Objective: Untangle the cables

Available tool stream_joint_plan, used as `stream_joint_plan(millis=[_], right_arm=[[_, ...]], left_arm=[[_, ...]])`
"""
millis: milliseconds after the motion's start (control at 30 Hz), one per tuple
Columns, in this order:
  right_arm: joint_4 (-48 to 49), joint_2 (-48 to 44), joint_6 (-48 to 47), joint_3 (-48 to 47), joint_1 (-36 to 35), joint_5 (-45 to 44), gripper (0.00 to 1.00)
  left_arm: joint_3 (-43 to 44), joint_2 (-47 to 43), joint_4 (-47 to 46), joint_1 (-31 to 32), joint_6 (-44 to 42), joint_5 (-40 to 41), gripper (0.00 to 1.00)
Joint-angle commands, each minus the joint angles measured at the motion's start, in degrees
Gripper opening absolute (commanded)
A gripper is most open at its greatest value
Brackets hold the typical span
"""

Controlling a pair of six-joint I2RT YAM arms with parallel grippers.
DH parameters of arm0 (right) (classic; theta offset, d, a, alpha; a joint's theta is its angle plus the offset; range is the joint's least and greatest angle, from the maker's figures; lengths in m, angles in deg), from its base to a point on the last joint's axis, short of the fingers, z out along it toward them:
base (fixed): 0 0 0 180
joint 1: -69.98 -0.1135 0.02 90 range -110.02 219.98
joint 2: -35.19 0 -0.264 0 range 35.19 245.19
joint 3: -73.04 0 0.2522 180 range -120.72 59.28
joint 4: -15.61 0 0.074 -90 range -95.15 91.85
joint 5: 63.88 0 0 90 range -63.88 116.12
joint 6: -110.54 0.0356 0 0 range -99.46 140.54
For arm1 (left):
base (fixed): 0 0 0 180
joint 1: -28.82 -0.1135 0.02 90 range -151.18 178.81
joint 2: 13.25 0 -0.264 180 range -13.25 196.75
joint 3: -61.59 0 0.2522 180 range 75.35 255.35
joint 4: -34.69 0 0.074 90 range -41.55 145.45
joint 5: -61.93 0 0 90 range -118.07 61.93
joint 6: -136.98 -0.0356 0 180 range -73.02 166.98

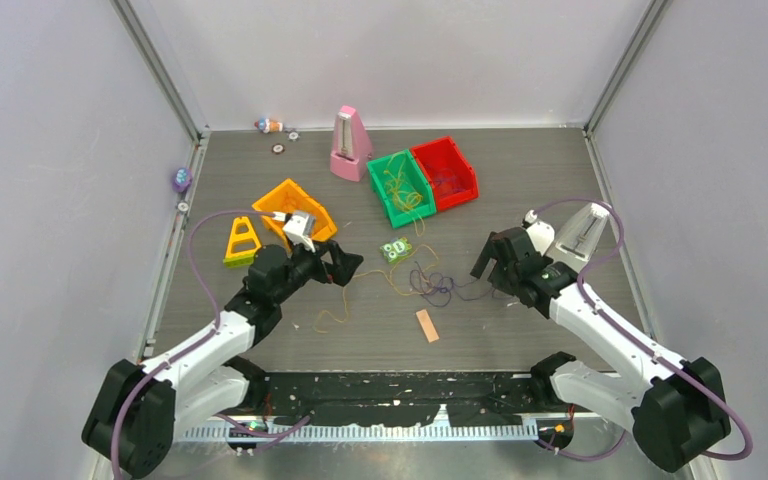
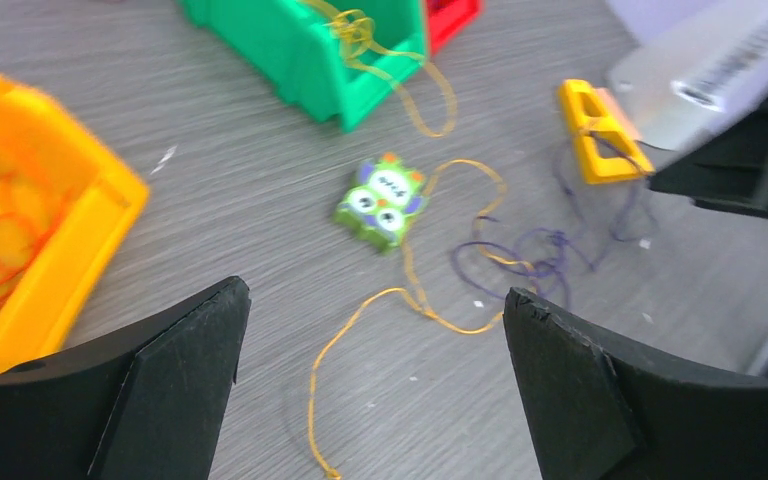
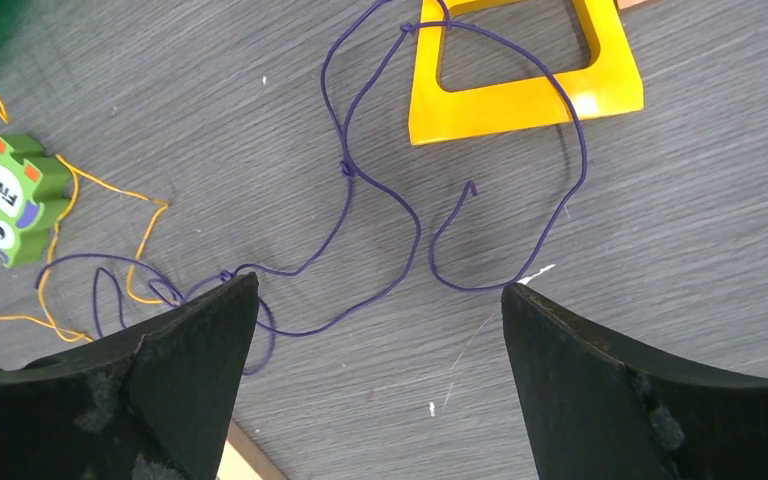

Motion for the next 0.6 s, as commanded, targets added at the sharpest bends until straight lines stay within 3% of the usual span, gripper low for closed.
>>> stream_joint_plan(millis=[0, 133, 333, 567], right_arm=[[-4.96, 0.69, 7.95, -3.9, 0.3, -0.69, 0.97], [-5.28, -1.09, 12.49, -2.07, 0.28, -0.45, 0.95], [-4.62, -1.58, 18.06, 1.52, 0.32, -0.79, 0.9], [2.32, 0.16, 21.74, 7.34, 0.38, 2.99, 0.87]], left_arm=[[0.38, 0.69, -11.58, 2.58, -3.01, -11.76, 1.0], [3.97, 5.67, -9.66, 6.35, -6.4, -14.51, 1.0], [8.22, 9.09, -2.04, 11.31, -10.65, -8.07, 1.0], [12.29, 14.66, 1.88, 13.04, -12.1, -7.43, 0.99]])
